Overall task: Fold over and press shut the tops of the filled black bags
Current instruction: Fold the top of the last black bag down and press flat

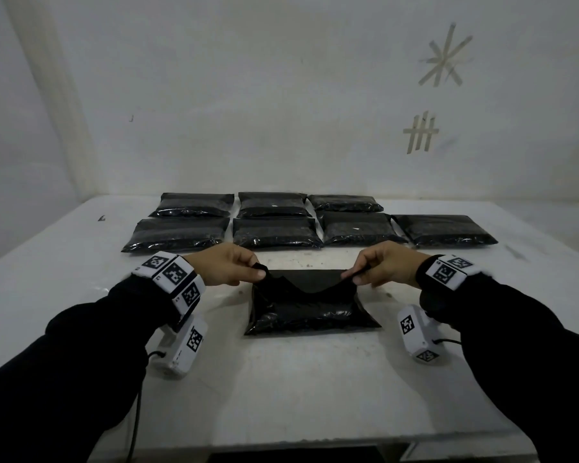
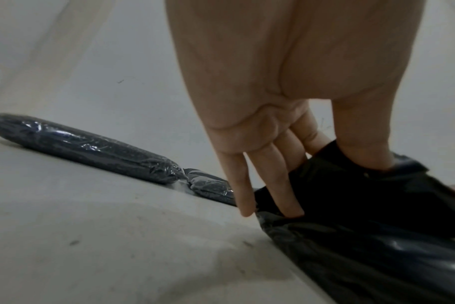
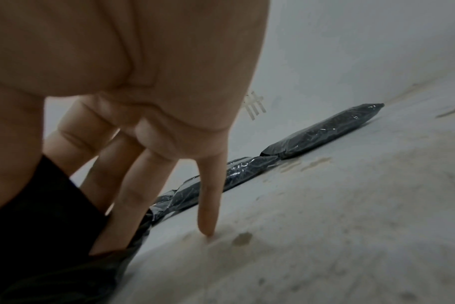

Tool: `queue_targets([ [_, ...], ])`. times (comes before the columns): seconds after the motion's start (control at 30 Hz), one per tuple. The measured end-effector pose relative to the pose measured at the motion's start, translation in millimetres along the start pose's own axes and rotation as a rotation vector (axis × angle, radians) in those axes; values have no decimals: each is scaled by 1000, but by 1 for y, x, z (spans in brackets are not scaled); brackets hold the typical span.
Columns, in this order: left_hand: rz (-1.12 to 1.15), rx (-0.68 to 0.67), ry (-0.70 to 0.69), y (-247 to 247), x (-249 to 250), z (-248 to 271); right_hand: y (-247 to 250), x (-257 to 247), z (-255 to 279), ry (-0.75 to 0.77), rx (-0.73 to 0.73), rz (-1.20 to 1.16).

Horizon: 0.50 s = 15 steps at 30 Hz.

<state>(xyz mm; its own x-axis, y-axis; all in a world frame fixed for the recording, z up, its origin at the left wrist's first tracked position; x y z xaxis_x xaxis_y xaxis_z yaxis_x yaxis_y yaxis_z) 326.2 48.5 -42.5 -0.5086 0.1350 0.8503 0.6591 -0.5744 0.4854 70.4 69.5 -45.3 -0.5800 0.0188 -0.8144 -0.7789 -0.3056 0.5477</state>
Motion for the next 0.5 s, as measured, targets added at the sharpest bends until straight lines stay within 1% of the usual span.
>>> queue_targets([
  [0.07, -13, -28, -25, -3, 3, 3, -2, -1, 0, 8, -28, 16],
  [0.23, -30, -7, -109, -6, 8, 4, -8, -7, 2, 32, -77, 79],
  [0.33, -1, -28, -119, -10, 7, 4, -10, -9, 5, 46, -84, 109],
  [0.5, -19, -49, -98, -13, 6, 7, -11, -3, 7, 48, -100, 133],
])
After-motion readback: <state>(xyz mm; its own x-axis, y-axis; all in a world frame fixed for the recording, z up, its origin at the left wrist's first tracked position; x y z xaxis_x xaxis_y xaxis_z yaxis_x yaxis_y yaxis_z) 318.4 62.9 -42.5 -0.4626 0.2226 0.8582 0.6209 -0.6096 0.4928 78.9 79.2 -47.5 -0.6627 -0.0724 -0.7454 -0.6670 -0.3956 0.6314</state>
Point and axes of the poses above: each hand's wrist, its own z-axis away from the middle knuckle, its own y-axis out of the back of the hand, x = y × z, the point moved 8 cm from there along -z, towards the middle knuckle, and after that the axes turned 2 degrees about z, right-handed, at the moved point
